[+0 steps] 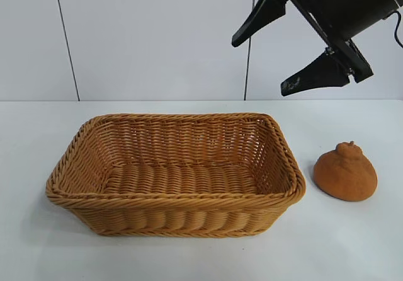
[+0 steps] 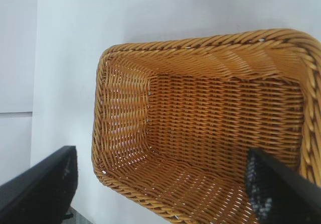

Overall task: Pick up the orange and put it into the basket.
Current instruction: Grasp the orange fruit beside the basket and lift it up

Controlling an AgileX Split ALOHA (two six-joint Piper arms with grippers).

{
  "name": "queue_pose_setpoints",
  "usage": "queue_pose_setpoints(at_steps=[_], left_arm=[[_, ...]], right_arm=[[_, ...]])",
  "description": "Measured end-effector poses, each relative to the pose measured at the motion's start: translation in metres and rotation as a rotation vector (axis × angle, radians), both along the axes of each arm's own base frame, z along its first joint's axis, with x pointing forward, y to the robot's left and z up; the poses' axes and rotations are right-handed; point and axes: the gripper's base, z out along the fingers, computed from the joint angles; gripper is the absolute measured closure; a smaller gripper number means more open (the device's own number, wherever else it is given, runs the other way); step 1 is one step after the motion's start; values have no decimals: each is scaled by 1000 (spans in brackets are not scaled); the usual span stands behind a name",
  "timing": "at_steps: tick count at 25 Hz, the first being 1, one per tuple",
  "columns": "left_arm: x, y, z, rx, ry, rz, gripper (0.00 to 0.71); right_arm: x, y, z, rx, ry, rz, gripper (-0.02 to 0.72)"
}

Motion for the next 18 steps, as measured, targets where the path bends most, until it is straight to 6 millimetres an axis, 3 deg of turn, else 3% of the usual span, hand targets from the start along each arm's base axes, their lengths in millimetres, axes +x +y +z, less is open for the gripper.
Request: queue_pose_setpoints(at_steps=[3,9,15,18], left_arm=[[-15,1,0,-6,-95,-1,98],[-16,1,0,-7,-104,-1,98],[-16,1,0,-7,-104,-1,98],[-16,1,0,-7,-104,-1,98]], right_arm=[[0,-2,-1,-23,9,-5,84],[4,-7,8,-117,10,-2,84],[13,-34,29,-449,13,-42,84],[15,-48,34,-518,32,-79,84]])
